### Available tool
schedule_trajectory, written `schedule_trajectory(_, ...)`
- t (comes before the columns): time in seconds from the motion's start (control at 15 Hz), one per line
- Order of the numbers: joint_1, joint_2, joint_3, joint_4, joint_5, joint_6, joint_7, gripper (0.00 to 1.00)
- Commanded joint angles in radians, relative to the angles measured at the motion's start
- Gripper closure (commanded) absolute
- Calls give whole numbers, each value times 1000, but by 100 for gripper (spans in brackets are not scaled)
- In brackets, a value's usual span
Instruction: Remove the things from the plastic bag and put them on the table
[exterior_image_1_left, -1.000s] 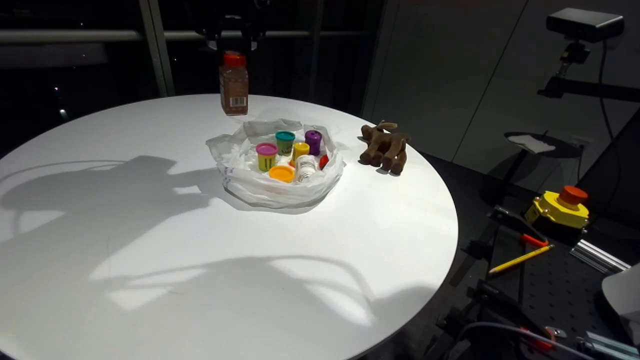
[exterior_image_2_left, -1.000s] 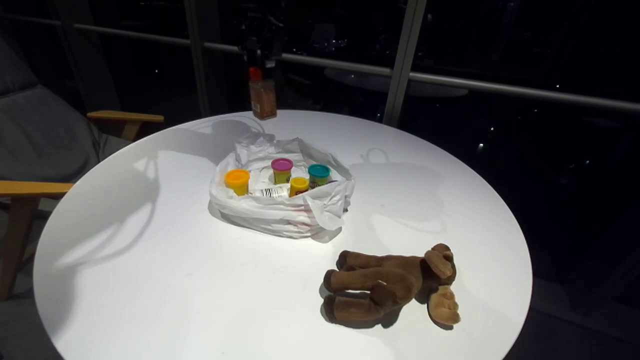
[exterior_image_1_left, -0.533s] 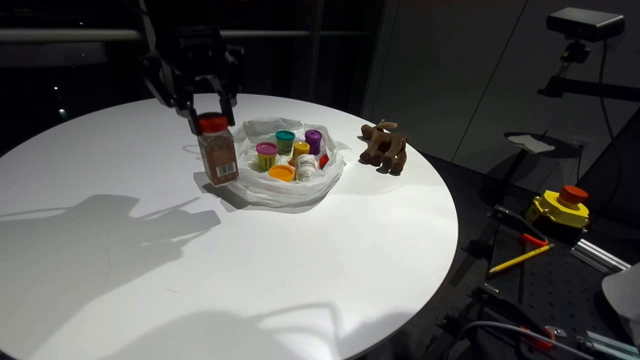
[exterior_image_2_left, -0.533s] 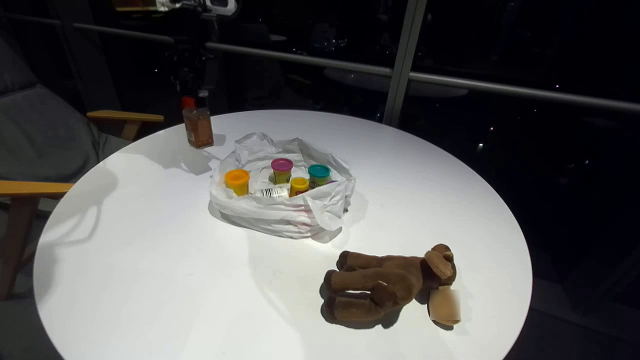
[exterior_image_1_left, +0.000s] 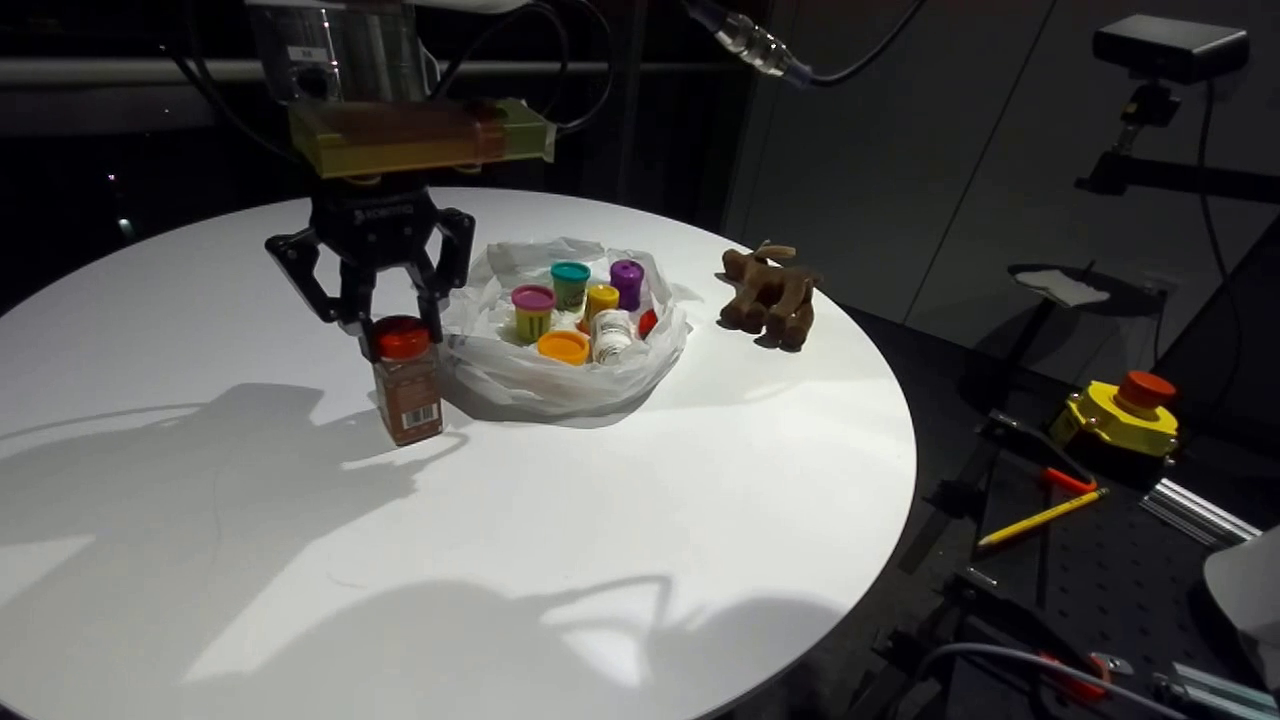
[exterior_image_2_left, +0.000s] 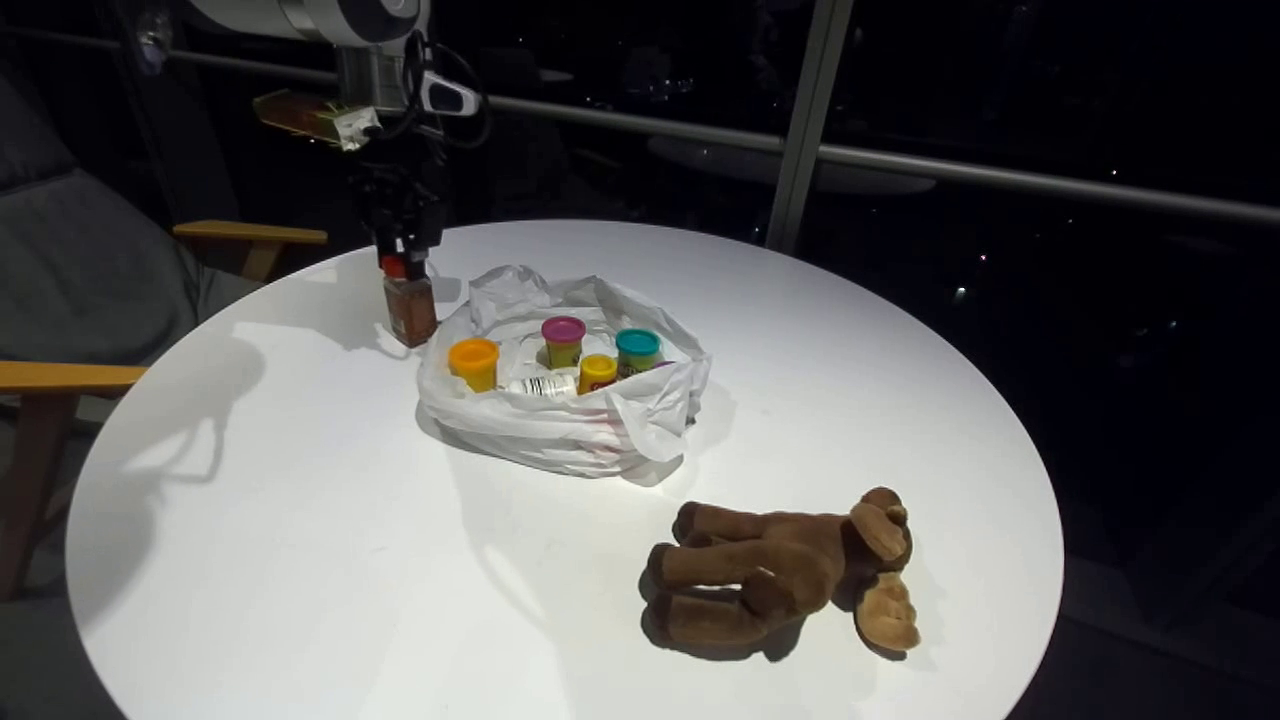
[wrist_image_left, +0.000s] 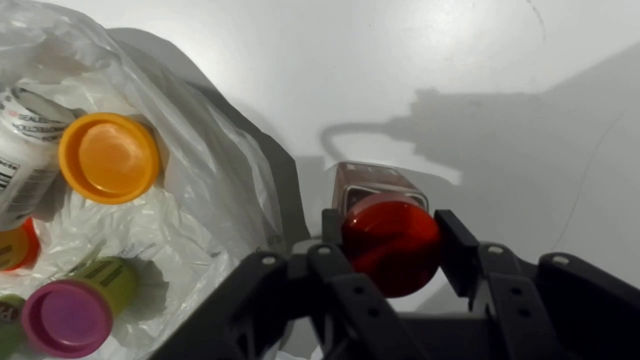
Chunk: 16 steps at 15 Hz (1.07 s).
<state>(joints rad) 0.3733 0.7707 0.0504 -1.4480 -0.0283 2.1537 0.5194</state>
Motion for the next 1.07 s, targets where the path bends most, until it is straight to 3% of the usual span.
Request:
schedule_trajectory(0.0,-12,-52,7,-60,19,80,-22,31)
schedule_trajectory(0.07,-13,-70,4,-74,20,96,-20,31)
schedule_trajectory(0.33,-11,-176,-21,-138,-3,138,-2,1)
schedule_trajectory(0.6,-17,-242,-71,-150,-82,83,11,0)
schedule_trajectory(1.0,-116,-157,-77,-161,-76,73,-73,0)
